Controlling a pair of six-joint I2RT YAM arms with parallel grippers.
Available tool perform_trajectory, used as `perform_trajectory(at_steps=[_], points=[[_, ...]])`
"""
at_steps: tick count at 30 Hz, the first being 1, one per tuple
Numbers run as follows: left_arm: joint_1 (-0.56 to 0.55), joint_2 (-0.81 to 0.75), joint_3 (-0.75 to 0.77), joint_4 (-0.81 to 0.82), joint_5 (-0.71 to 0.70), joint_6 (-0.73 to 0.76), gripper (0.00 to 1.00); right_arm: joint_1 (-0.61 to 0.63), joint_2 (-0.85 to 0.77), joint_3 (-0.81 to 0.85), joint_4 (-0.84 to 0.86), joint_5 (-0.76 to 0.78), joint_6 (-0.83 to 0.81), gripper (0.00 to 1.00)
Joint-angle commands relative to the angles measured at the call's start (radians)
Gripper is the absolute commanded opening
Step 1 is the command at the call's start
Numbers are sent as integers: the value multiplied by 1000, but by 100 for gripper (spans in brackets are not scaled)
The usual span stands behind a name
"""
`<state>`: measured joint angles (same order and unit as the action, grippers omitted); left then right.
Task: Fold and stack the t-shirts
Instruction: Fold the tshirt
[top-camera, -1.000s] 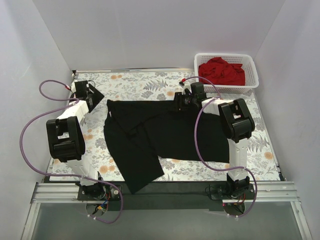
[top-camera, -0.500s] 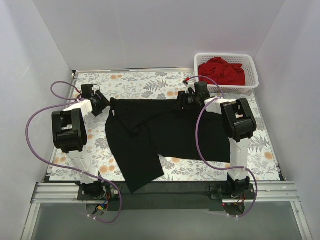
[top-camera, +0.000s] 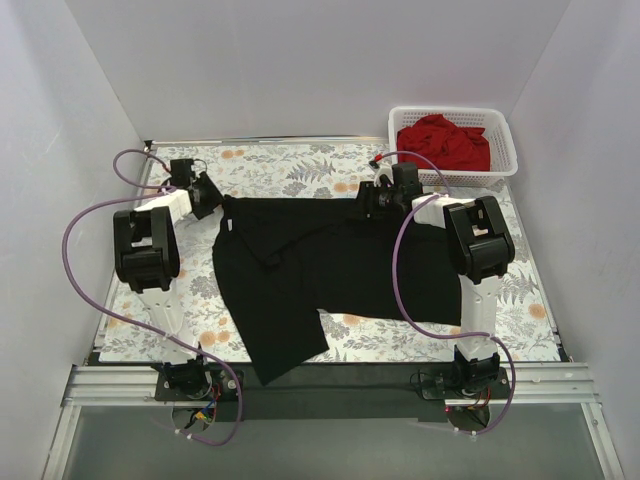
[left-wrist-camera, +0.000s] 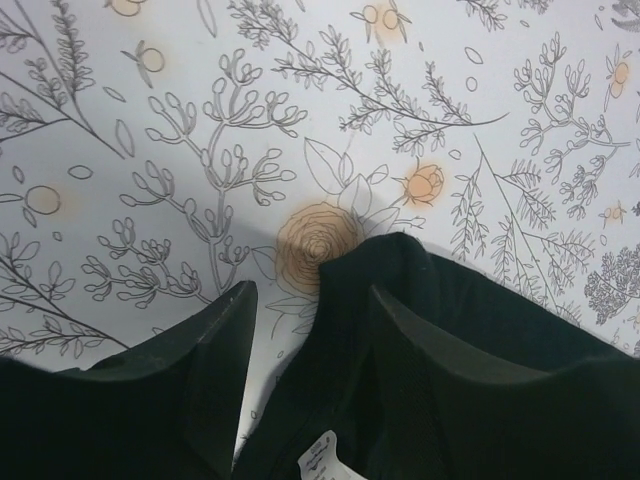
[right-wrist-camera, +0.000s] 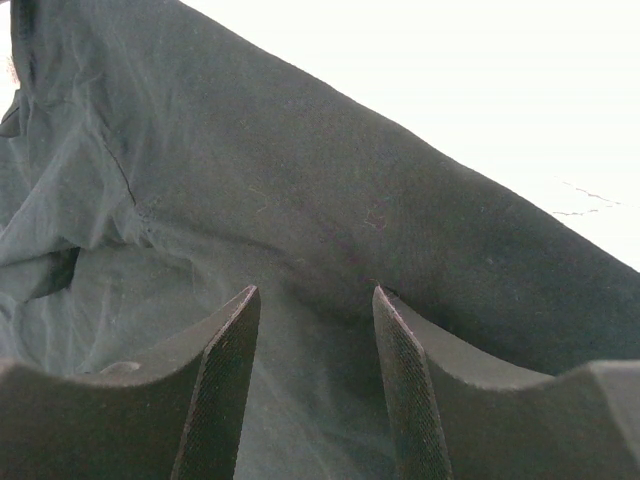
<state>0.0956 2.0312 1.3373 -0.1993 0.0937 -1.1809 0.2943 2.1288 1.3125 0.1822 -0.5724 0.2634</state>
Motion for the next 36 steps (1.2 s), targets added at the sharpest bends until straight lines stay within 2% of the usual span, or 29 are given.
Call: perform_trajectory(at_steps=[1, 6, 10, 12, 15, 17, 19, 24, 29, 31, 34, 36], points=[[-39, 4, 33, 5, -28, 52, 45, -30, 31, -35, -142, 88, -35, 49], [-82, 46, 63, 3, -81, 121, 45, -34, 28, -33, -142, 75, -35, 49], [-142, 67, 82, -2, -184, 153, 43, -34, 28, -36, -145, 78, -36, 49], [-151, 80, 98, -11, -259, 162, 31, -37, 26, -41, -148, 80, -36, 49], [-151, 87, 138, -55, -425, 155, 20, -44, 22, -53, -150, 86, -36, 49], [-151, 74, 146, -63, -562, 152, 19, -50, 14, -64, -151, 91, -36, 49], [-146, 49, 151, -60, -638, 144, 19, -58, 11, -70, -151, 95, -35, 49], [-106, 44, 195, -94, -660, 127, 27, -63, 14, -71, -151, 91, -33, 49], [-105, -15, 200, -109, -591, 110, 65, -63, 17, -70, -151, 88, -35, 49], [-105, -58, 183, -109, -549, 57, 68, -64, 17, -68, -150, 82, -35, 49], [-105, -127, 151, -111, -413, -23, 68, -63, 17, -65, -150, 77, -35, 49], [-115, -131, 149, -124, -350, -48, 65, -63, 17, -62, -150, 74, -35, 49]])
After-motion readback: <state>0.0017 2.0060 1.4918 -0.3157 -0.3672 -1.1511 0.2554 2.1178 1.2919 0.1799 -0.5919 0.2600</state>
